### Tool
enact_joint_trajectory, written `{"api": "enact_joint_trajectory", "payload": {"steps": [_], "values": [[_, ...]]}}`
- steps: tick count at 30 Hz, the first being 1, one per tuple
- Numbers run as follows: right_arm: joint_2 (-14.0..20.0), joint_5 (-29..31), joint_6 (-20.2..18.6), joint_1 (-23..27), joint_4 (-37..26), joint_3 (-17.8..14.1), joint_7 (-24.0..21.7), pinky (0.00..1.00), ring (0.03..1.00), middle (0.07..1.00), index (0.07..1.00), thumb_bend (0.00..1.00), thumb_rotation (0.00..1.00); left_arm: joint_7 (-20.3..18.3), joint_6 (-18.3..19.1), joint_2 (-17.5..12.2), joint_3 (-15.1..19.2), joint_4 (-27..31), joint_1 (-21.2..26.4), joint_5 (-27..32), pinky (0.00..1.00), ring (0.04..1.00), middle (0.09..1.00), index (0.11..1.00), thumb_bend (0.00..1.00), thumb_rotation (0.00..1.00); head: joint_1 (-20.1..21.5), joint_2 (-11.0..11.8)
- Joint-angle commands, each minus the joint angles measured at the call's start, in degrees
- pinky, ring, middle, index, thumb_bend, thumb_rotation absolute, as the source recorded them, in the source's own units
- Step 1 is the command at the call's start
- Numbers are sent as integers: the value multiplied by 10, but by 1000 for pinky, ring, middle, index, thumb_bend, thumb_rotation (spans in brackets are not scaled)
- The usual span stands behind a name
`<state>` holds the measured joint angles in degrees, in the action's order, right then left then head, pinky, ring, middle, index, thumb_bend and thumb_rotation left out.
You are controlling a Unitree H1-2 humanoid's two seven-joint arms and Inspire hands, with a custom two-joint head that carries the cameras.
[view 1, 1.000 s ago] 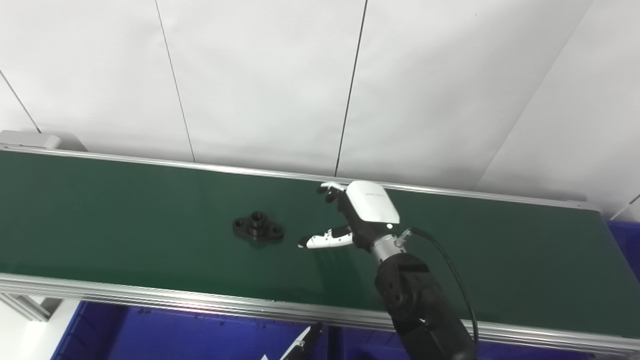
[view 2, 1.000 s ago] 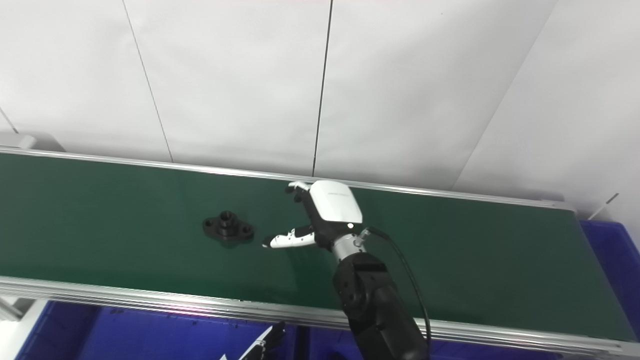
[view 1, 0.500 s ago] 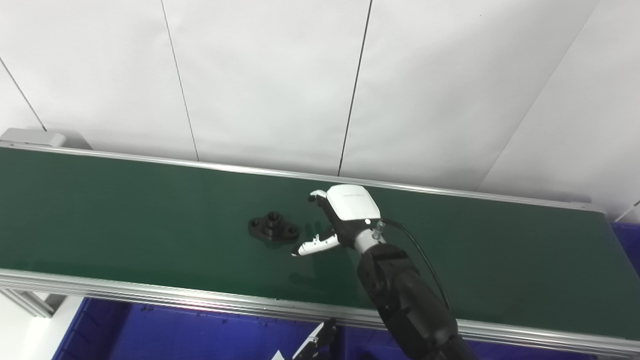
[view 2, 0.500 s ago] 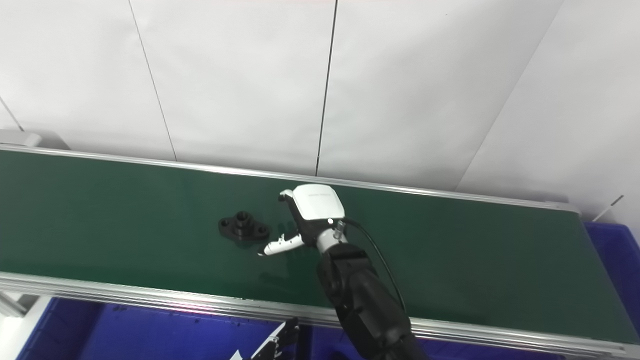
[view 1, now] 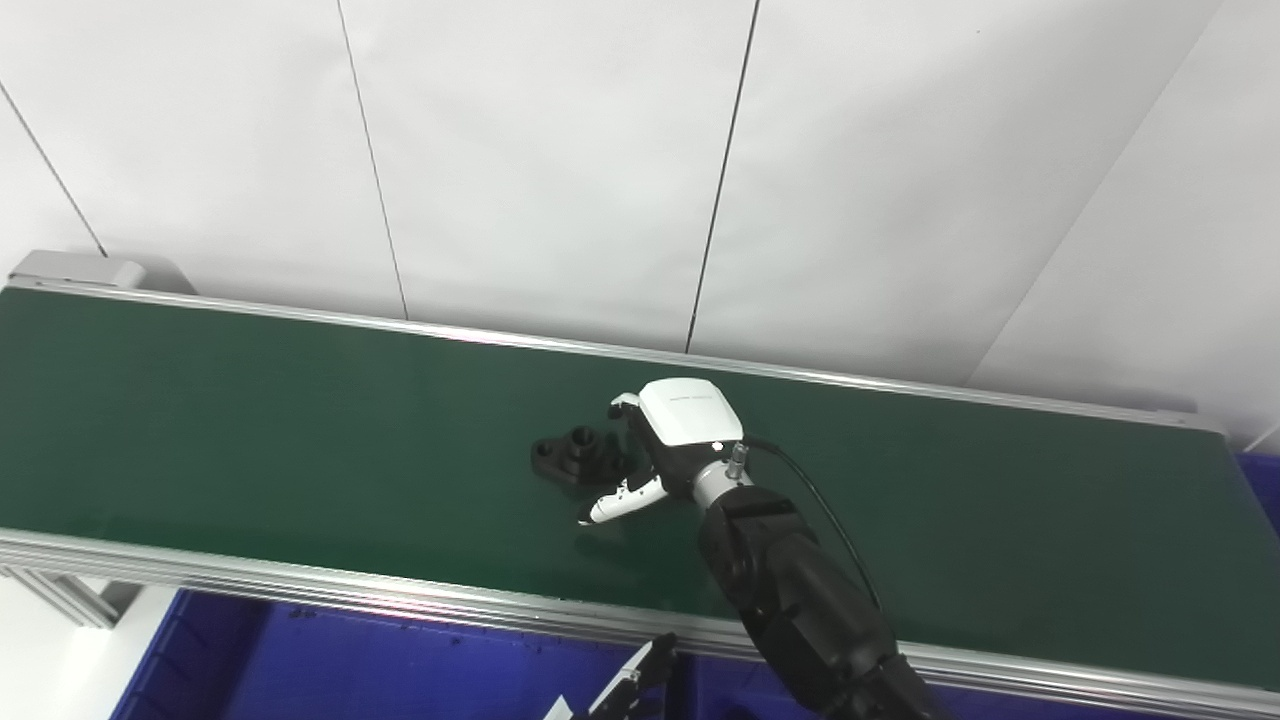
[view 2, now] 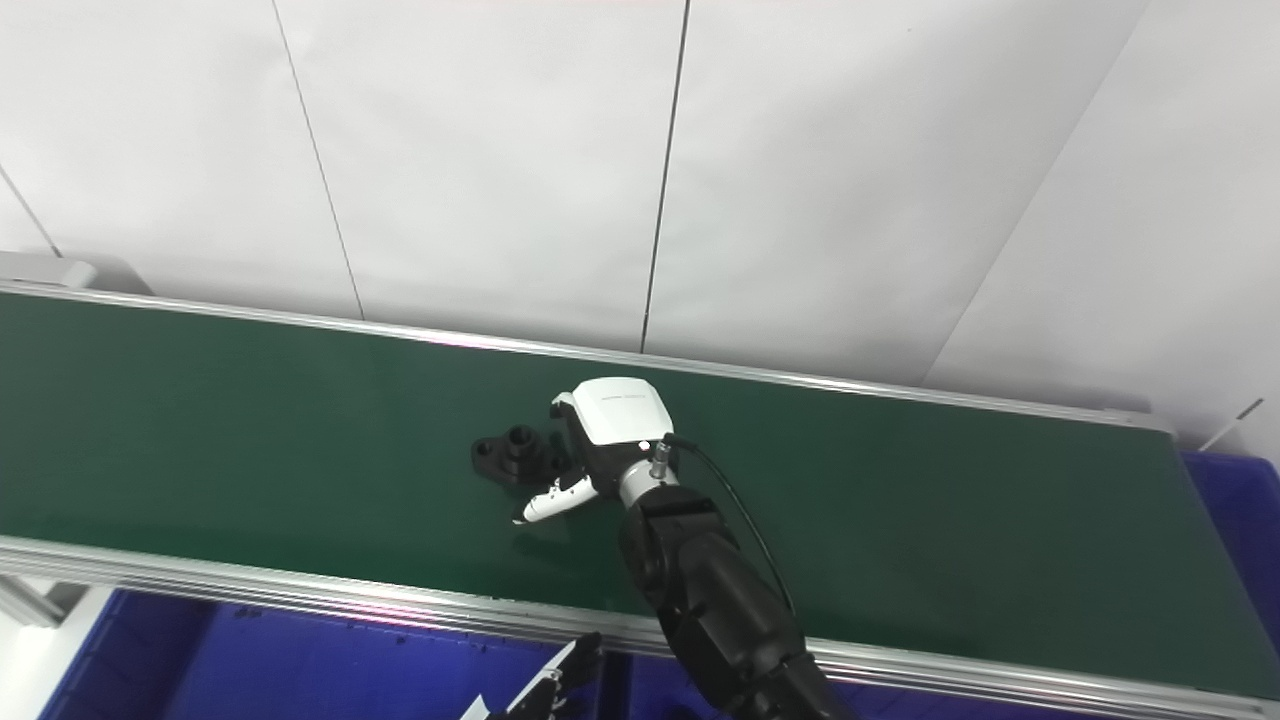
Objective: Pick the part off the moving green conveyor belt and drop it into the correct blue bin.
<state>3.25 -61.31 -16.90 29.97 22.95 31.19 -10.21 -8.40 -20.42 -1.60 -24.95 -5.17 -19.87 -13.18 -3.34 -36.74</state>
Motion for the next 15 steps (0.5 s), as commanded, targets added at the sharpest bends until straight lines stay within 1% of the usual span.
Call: {"api": "enact_joint_trajectory", "payload": {"steps": [1,5,7,9,10,11,12,13,15], "values": [[-3,4,-3,30,-11,1,11,497,638,751,800,933,586,7,-24,37,-22,5,4,-5,868,943,961,968,910,849,-2,0],[-5,3,-2,33,-2,7,14,478,620,736,793,929,590,5,-22,38,-25,6,3,0,876,948,964,969,914,843,-7,-2],[-5,0,-2,34,6,11,20,455,594,706,783,920,589,7,-24,39,-26,7,3,-3,873,946,963,968,911,844,-11,-2],[-5,-1,-2,35,14,14,26,357,469,597,758,870,568,8,-26,40,-27,7,2,-2,876,949,964,968,907,842,-14,-3],[-6,-1,-3,36,23,16,29,353,463,591,757,868,567,8,-25,40,-28,8,1,-4,876,949,964,968,906,842,-17,-4],[-7,0,-4,38,28,17,31,240,319,437,745,817,559,8,-25,41,-28,8,1,-5,876,948,964,969,905,842,-17,-4],[-8,1,-5,39,34,18,32,196,265,379,739,790,553,8,-24,41,-29,9,1,-5,875,948,963,969,904,841,-18,-5],[-9,2,-5,39,40,19,35,166,229,341,732,763,545,8,-24,41,-29,9,0,-5,874,947,963,968,904,839,-19,-5],[-10,4,-5,40,46,21,40,142,202,314,713,722,523,8,-24,42,-31,10,0,-5,876,947,962,966,901,835,-20,-7]]}}
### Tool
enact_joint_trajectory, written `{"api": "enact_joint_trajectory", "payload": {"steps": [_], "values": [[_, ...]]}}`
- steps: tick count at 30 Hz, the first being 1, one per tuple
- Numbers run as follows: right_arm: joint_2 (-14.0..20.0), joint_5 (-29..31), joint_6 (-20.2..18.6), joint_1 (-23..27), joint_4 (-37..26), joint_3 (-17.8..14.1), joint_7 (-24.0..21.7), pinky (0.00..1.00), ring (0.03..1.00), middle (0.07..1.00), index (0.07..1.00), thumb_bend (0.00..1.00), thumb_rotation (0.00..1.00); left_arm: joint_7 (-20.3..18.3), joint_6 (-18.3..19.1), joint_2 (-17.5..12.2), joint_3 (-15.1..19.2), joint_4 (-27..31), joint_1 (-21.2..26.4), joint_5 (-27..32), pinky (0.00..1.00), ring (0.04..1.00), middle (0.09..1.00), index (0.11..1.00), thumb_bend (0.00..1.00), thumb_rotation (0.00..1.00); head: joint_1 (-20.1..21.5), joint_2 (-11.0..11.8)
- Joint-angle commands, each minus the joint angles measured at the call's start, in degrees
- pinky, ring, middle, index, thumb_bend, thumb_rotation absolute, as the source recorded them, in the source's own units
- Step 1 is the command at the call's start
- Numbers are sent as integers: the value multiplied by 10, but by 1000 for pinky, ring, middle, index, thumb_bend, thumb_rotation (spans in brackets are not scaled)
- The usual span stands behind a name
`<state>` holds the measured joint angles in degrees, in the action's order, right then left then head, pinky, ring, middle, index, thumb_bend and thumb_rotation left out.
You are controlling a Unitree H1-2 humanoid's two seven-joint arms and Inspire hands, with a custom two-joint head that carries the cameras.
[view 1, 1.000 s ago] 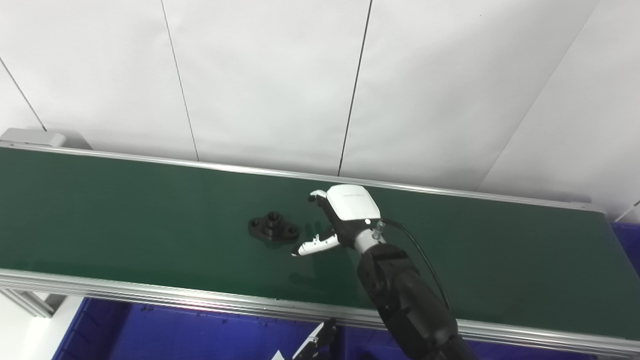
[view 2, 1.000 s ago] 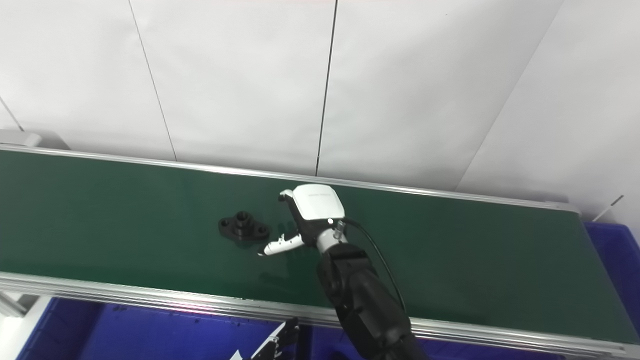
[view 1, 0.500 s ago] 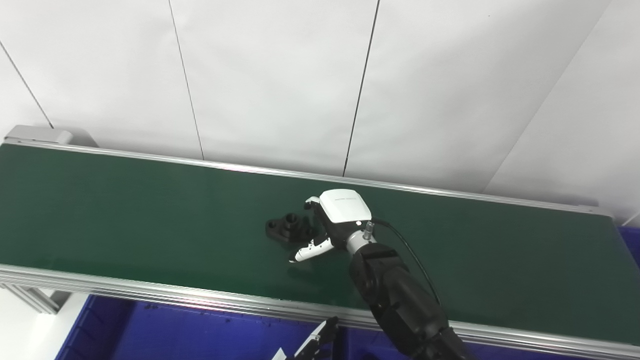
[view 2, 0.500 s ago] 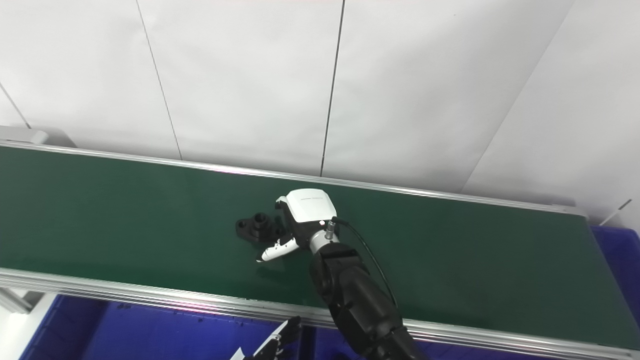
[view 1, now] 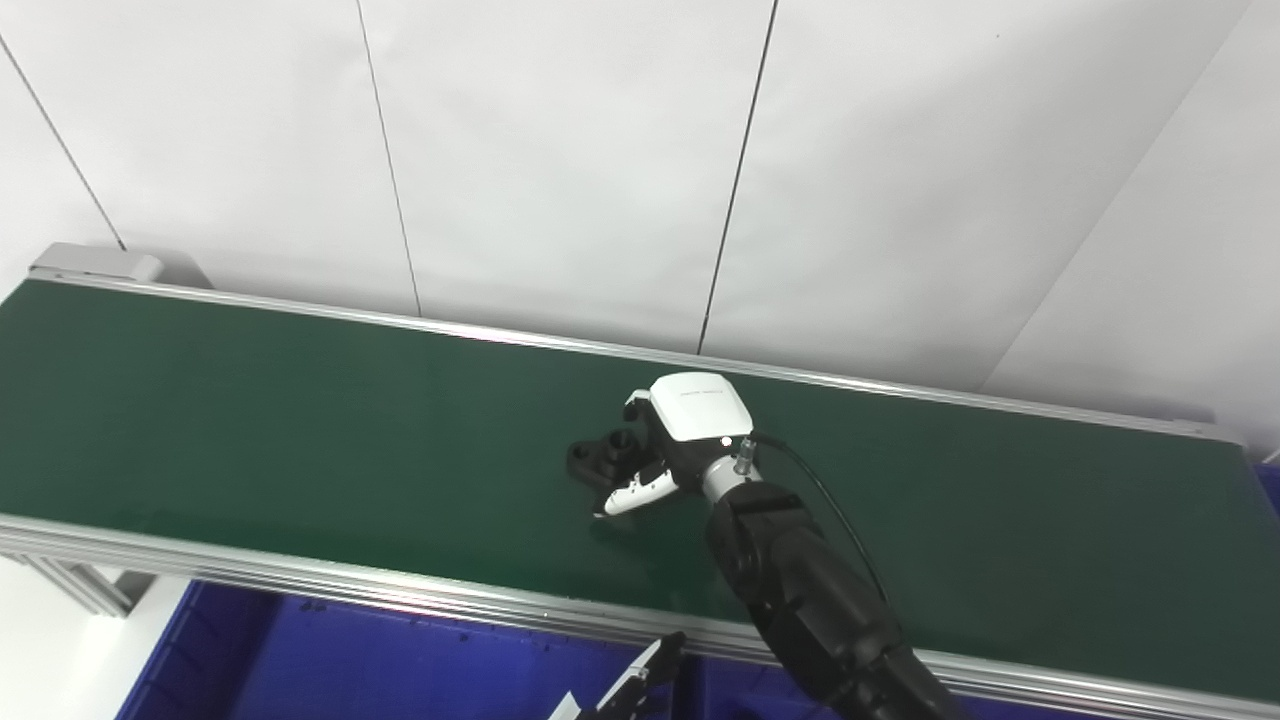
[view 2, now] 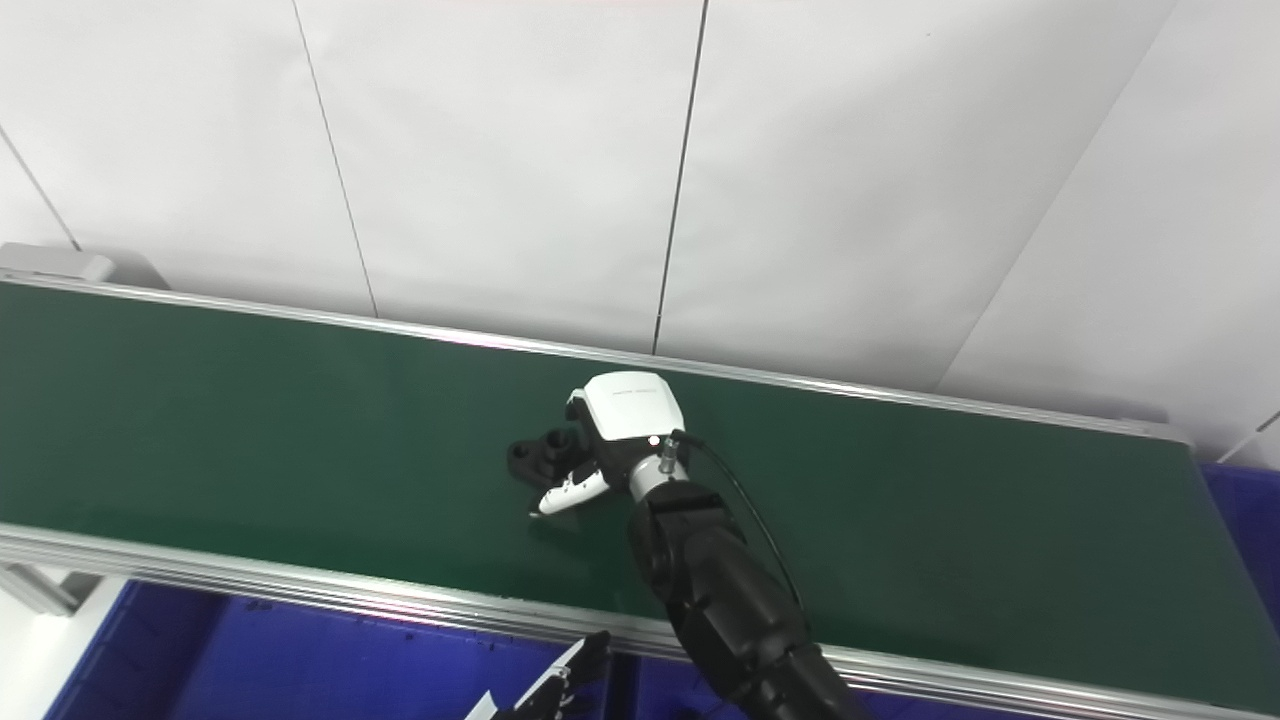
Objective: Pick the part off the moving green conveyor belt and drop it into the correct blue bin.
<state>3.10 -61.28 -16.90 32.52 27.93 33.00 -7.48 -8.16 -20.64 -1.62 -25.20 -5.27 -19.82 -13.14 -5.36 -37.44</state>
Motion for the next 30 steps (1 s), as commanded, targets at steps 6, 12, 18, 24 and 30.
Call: {"api": "enact_joint_trajectory", "payload": {"steps": [6,12,18,24,30], "values": [[-15,-21,-42,22,11,26,-10,93,164,249,492,520,129,7,-20,44,-31,16,-2,-5,894,951,958,961,902,823,-2,-6],[-2,-55,-81,17,11,61,-41,81,159,253,486,514,115,8,-11,43,-31,27,-4,-14,883,949,961,963,904,827,0,-10],[4,-65,-96,15,5,68,-60,52,125,214,484,518,119,4,0,41,-30,36,-7,-12,884,953,965,970,900,824,2,-13],[6,-71,-98,9,-13,66,-68,54,125,212,485,518,121,1,-2,37,-31,36,-6,-9,905,963,969,976,884,821,6,-16],[17,-63,-96,-10,-71,54,-77,72,143,231,486,517,121,2,-6,38,-31,35,-5,-8,915,965,972,980,867,823,16,-20]]}}
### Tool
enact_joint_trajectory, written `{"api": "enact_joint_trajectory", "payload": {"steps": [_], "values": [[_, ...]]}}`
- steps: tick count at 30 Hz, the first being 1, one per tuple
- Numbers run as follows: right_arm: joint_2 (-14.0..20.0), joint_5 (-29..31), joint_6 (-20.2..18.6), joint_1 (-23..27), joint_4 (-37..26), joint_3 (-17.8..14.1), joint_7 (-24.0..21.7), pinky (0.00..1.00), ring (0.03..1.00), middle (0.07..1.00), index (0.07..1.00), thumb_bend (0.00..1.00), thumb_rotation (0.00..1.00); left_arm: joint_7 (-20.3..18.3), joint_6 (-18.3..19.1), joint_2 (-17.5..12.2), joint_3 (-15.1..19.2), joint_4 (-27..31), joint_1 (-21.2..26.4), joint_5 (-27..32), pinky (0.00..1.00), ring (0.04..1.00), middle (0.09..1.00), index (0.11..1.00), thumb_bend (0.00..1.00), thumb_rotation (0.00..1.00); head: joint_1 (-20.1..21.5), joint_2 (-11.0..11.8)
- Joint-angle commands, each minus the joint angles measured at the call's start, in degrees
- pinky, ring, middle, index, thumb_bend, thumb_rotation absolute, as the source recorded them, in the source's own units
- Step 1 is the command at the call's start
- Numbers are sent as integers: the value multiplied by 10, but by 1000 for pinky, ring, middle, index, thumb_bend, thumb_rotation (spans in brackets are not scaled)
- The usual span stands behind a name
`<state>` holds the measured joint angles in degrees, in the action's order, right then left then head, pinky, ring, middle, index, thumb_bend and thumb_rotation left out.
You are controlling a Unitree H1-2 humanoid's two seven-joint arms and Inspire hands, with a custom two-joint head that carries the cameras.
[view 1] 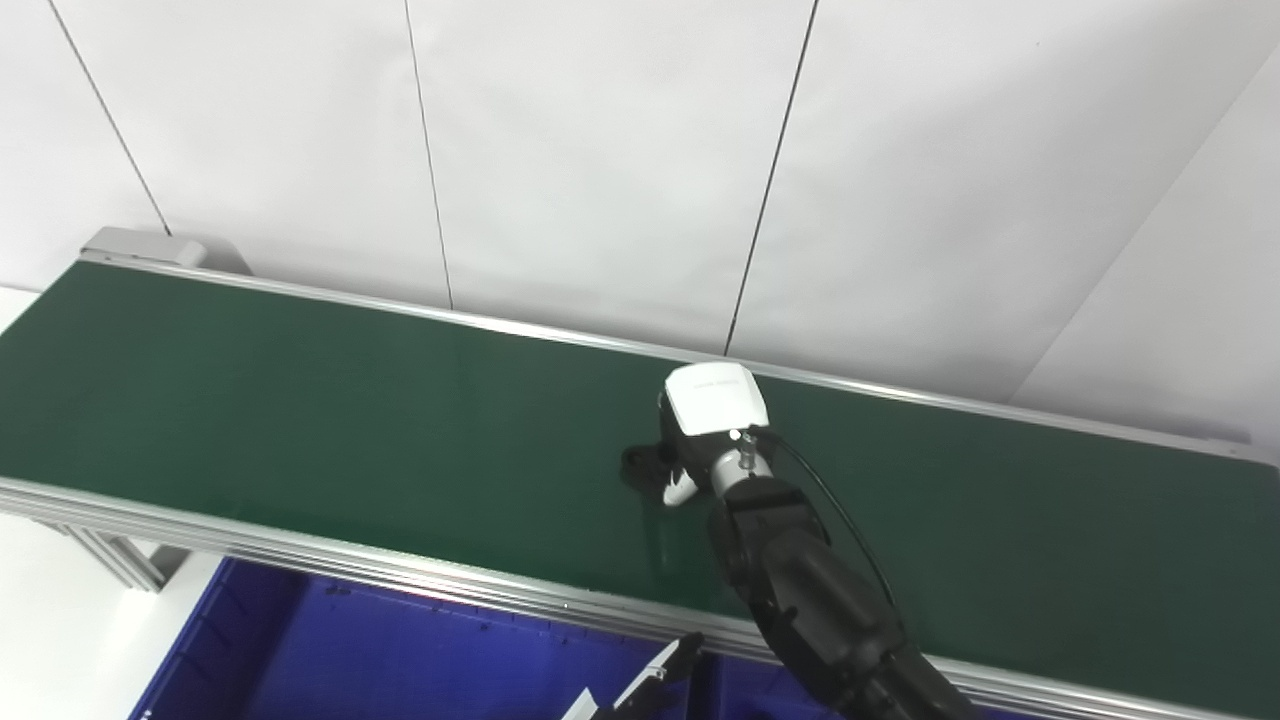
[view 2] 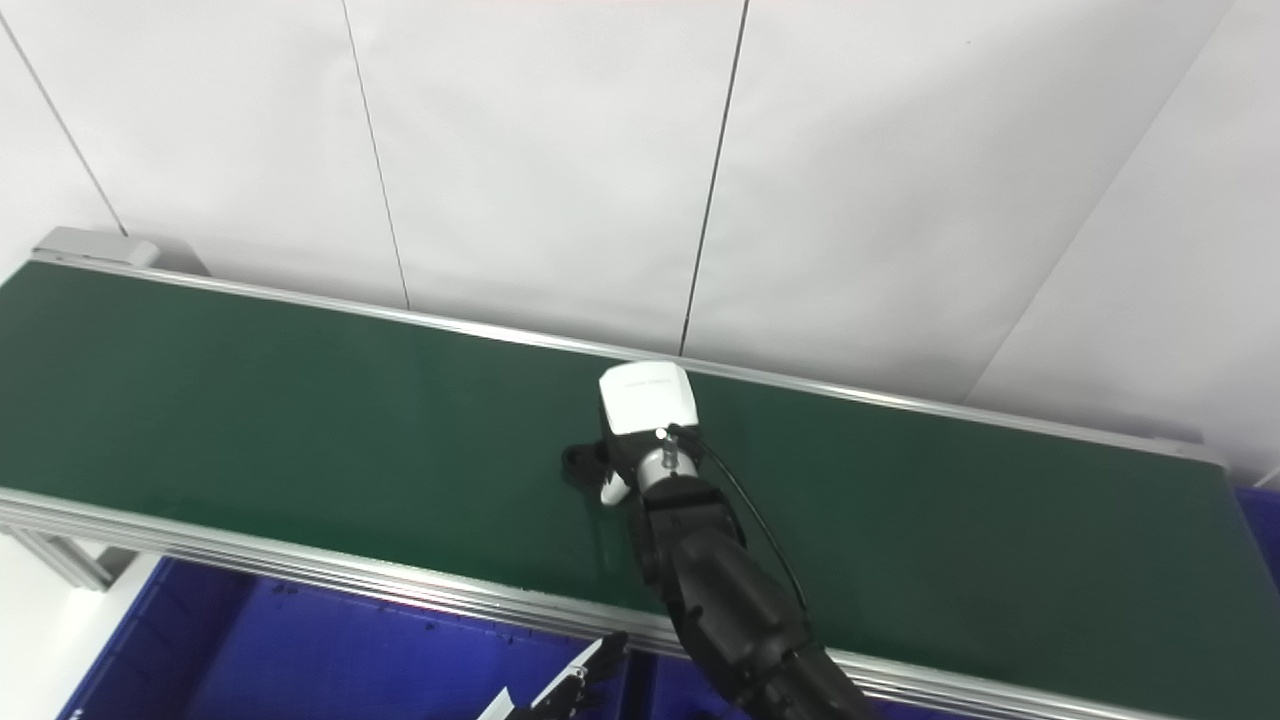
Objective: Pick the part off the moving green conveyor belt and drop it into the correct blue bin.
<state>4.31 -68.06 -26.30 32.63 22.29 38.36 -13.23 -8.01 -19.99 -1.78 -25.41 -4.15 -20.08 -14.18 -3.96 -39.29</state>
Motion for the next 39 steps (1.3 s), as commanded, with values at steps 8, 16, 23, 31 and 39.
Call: {"api": "enact_joint_trajectory", "payload": {"steps": [8,16,23,31,39], "values": [[43,49,56,-75,-157,-42,68,105,168,249,483,509,134,-3,4,31,-25,39,-5,3,908,965,975,986,874,844,13,-5],[54,33,37,-111,-281,-74,21,109,169,260,490,505,136,-13,12,8,-17,52,-7,11,934,983,988,995,871,866,49,-14],[49,-7,27,-135,-350,-93,-26,119,179,273,488,509,138,-27,15,-16,-4,67,-8,31,964,998,999,1000,873,880,100,-31],[48,-57,36,-184,-442,-116,-105,93,153,237,489,509,134,-43,23,-44,19,93,-8,71,985,1000,1000,991,845,864,176,-55],[56,-105,62,-286,-577,-155,-201,78,137,214,488,509,136,-68,72,-76,55,141,6,129,974,995,983,996,878,867,266,-112]]}}
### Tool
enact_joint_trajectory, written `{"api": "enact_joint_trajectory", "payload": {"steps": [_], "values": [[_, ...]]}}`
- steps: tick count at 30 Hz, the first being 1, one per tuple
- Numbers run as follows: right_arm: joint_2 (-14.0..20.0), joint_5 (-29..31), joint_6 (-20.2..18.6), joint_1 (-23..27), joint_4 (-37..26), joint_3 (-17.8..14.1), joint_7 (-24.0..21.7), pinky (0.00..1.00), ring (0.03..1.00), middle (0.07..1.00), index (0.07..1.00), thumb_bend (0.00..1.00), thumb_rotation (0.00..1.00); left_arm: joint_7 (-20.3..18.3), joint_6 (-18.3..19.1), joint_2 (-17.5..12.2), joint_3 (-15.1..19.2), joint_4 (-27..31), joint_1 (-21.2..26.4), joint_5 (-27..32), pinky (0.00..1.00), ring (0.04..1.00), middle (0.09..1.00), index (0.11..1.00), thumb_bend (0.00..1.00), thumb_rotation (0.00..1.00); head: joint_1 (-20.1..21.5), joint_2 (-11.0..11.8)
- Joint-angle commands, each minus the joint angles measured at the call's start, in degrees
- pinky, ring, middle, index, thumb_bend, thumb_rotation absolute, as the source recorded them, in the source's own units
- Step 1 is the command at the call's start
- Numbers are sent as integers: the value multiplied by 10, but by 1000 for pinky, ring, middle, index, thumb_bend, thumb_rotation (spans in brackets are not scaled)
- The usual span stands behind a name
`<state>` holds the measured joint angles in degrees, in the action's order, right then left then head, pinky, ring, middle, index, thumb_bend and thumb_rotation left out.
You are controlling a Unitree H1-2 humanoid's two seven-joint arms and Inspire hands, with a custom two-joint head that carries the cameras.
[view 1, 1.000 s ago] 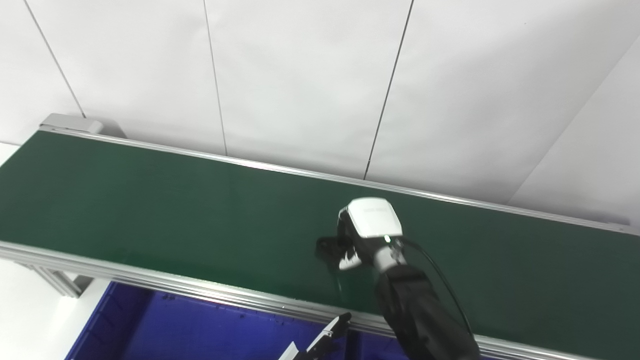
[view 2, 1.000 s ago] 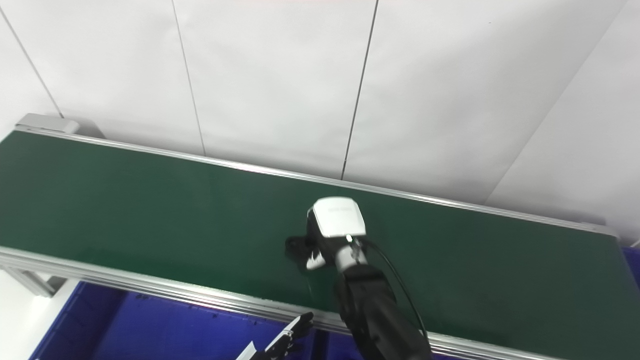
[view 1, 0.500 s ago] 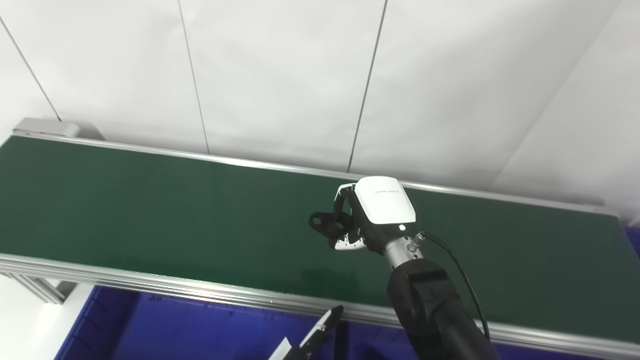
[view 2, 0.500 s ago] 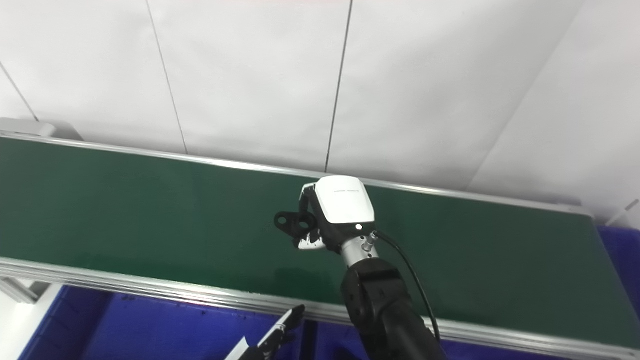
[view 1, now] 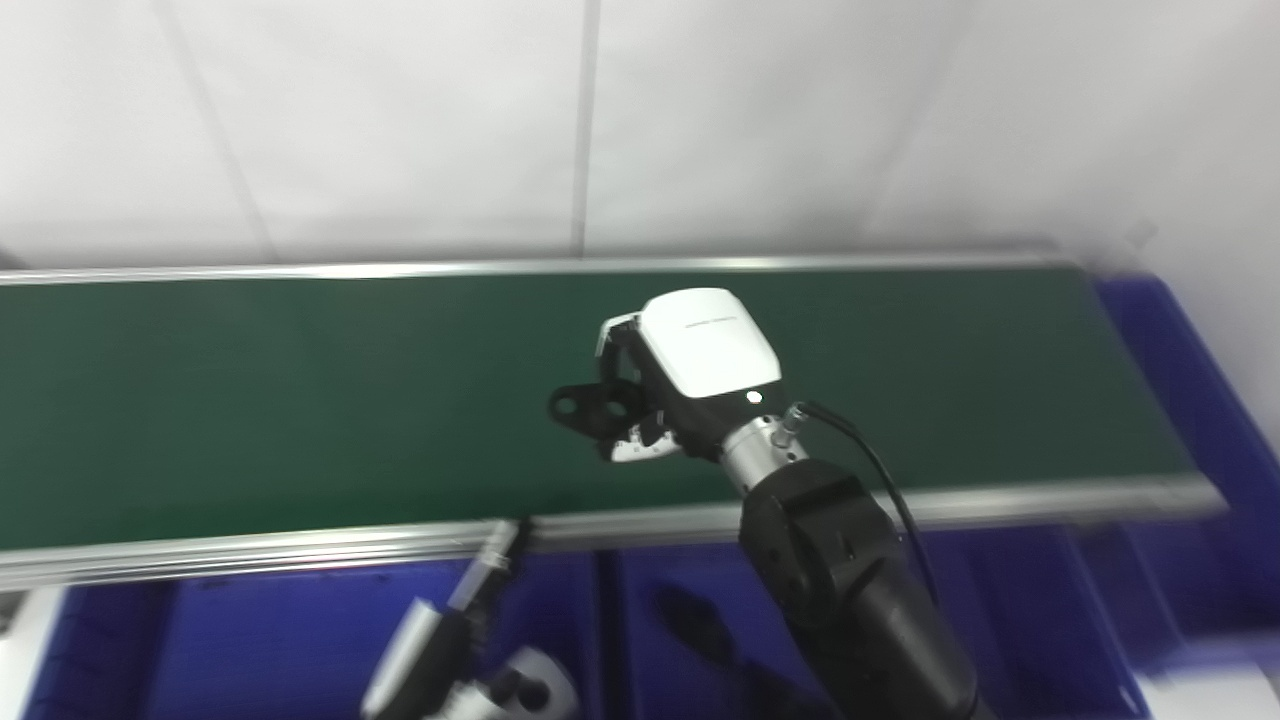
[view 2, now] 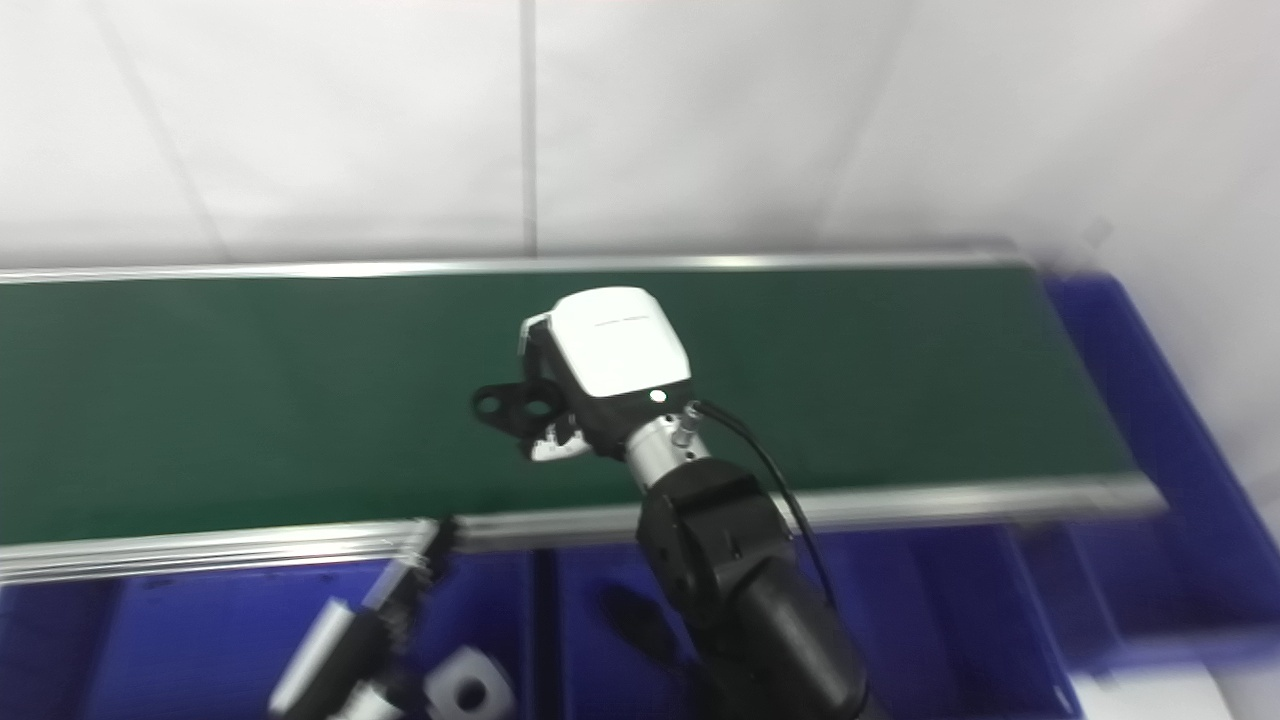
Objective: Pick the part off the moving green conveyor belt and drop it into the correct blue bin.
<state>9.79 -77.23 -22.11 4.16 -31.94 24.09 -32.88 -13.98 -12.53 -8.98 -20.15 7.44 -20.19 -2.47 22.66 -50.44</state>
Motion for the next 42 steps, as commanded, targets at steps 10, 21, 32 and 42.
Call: {"api": "enact_joint_trajectory", "payload": {"steps": [10,21,32,42], "values": [[-3,-40,63,-120,-130,-93,-46,106,172,267,489,507,137,-26,32,-14,21,57,27,45,924,950,943,978,848,846,39,-46],[-8,-25,93,-213,-81,-154,-5,128,197,294,490,507,142,-32,81,-20,33,93,26,41,932,963,940,976,875,856,54,-63],[-26,-52,67,-219,23,-187,14,174,226,302,485,513,141,-39,72,-29,39,84,30,44,916,952,941,986,879,871,92,-55],[-29,-92,25,-198,90,-240,15,98,172,272,485,515,125,-37,71,-29,42,81,30,40,925,963,950,982,874,868,92,-53]]}}
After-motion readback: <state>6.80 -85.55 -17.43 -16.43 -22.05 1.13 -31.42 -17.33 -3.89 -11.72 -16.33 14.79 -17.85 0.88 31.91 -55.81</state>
